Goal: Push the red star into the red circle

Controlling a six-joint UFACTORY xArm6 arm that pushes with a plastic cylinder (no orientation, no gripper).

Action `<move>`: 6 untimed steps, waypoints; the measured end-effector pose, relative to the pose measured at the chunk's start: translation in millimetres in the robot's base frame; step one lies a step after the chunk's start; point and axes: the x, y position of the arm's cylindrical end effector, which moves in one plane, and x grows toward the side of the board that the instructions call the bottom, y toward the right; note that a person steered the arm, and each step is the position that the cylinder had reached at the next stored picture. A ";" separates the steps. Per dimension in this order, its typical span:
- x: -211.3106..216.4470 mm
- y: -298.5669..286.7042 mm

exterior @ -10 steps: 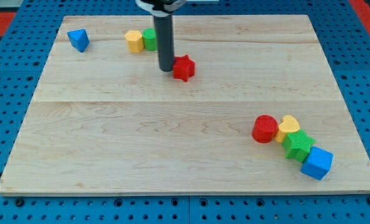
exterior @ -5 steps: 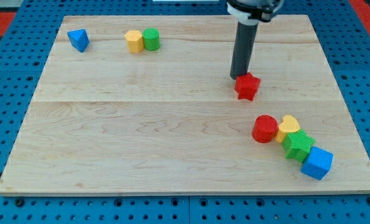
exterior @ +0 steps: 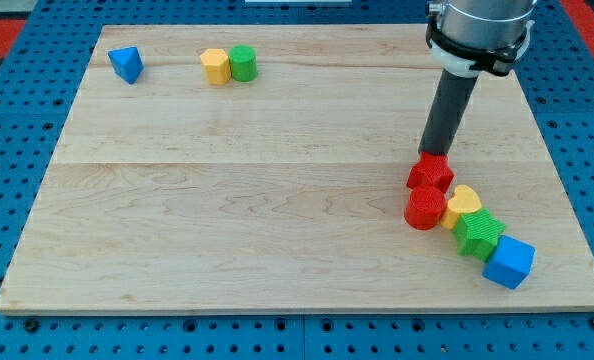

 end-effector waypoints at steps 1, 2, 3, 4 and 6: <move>0.2 -12.5; 0.2 -29.4; 9.6 -32.8; 30.8 -32.8; -3.9 -57.0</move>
